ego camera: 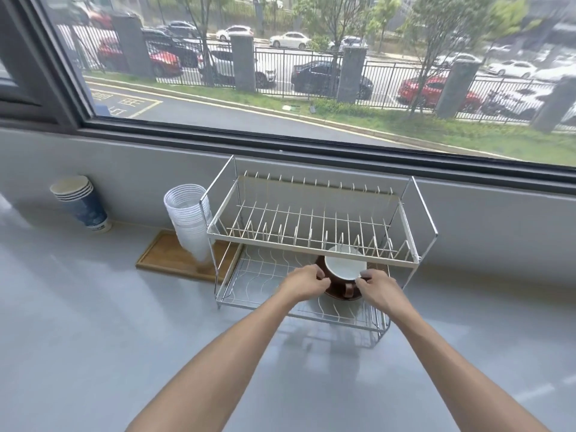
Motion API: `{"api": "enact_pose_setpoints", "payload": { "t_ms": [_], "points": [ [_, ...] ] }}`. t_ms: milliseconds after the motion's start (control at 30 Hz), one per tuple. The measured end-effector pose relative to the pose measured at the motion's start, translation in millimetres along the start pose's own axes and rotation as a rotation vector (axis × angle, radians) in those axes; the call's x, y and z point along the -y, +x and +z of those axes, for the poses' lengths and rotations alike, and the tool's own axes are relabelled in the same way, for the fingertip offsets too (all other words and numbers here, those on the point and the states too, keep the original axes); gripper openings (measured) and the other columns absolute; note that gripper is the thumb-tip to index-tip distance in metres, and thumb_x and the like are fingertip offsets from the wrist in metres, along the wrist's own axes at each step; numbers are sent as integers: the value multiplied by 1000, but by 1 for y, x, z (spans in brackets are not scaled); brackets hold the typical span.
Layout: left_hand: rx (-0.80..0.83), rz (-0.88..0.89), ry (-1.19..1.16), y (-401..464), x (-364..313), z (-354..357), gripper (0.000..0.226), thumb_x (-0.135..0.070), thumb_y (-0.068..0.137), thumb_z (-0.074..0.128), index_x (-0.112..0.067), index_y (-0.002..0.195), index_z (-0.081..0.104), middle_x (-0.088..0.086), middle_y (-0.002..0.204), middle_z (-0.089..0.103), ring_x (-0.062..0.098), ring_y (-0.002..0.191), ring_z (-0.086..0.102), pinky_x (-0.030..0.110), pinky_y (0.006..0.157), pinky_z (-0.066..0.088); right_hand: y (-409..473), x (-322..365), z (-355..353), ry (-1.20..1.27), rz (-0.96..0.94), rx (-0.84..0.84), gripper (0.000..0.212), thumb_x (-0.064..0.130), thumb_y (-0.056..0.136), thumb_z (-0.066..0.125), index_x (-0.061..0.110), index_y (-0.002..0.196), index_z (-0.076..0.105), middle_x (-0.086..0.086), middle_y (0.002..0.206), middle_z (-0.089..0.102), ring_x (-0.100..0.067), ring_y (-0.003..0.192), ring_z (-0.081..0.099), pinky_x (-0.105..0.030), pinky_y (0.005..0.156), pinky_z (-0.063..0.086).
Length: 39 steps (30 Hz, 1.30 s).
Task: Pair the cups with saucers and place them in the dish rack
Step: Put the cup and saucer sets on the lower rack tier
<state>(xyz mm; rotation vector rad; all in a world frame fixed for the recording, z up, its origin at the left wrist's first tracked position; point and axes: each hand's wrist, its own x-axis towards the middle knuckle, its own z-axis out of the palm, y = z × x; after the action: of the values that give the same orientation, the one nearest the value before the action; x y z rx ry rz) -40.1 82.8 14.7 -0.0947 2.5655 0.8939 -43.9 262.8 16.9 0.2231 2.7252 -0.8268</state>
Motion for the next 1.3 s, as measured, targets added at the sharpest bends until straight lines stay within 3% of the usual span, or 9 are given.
{"api": "enact_pose_setpoints", "payload": {
  "t_ms": [133, 300, 400, 500, 600, 800, 1000, 1133, 1300],
  "points": [
    [10, 69, 179, -33, -3, 7, 43, -39, 95, 46, -19, 132, 58, 9, 134, 64, 31, 125, 56, 40, 102, 47, -35, -2, -1, -145, -78, -19, 32, 33, 98, 49, 21, 118, 71, -7, 117, 76, -32, 117, 65, -37, 96, 53],
    [24, 142, 388, -78, -10, 28, 39, -37, 93, 46, -24, 128, 59, 11, 128, 66, 34, 121, 59, 39, 92, 46, -76, -16, 10, -299, -115, -95, 36, 38, 98, 46, 25, 126, 65, -6, 124, 72, -32, 118, 65, -37, 91, 51],
    [-57, 188, 515, -103, -17, 44, 39, -35, 95, 44, -20, 129, 56, 13, 127, 64, 36, 120, 59, 40, 91, 44, -102, -29, 16, -378, -130, -172, 33, 38, 99, 42, 25, 122, 62, -7, 120, 71, -33, 111, 66, -35, 78, 44],
    [-137, 254, 627, -123, -23, 59, 39, -37, 99, 43, -13, 129, 53, 17, 127, 59, 39, 120, 56, 44, 92, 43, -125, -45, 20, -436, -149, -208, 32, 36, 101, 38, 20, 120, 59, -6, 120, 70, -33, 111, 64, -36, 74, 42],
    [-130, 286, 718, -135, -27, 72, 44, -39, 100, 43, -13, 135, 50, 17, 132, 57, 38, 122, 54, 45, 94, 43, -144, -61, 22, -487, -153, -205, 32, 36, 102, 37, 17, 117, 58, -5, 119, 69, -31, 111, 63, -37, 77, 44],
    [54, 299, 850, -143, -39, 93, 47, -40, 100, 43, -18, 141, 49, 11, 138, 58, 31, 127, 56, 39, 96, 46, -167, -82, 16, -569, -63, -29, 42, 38, 101, 42, 21, 137, 55, -7, 134, 64, -31, 124, 60, -39, 94, 48],
    [97, 390, 873, -145, -59, 113, 48, -42, 99, 43, -20, 142, 48, 9, 139, 58, 31, 128, 55, 40, 99, 44, -184, -117, 8, -568, 22, -28, 44, 41, 101, 43, 20, 138, 55, -8, 132, 65, -31, 122, 62, -39, 92, 48],
    [111, 435, 835, -142, -68, 136, 52, -46, 99, 42, -22, 145, 45, 10, 141, 56, 30, 131, 52, 40, 101, 44, -197, -152, -2, -507, 112, -57, 44, 41, 100, 42, 21, 138, 54, -7, 130, 66, -31, 119, 63, -36, 80, 40],
    [178, 388, 484, -142, -76, 178, 55, -49, 98, 42, -25, 147, 42, 8, 145, 54, 28, 134, 50, 40, 104, 43, -221, -200, -9, -331, 268, -141, 48, 41, 101, 42, 24, 146, 49, -5, 139, 62, -30, 127, 58, -40, 97, 46]
  ]
}}
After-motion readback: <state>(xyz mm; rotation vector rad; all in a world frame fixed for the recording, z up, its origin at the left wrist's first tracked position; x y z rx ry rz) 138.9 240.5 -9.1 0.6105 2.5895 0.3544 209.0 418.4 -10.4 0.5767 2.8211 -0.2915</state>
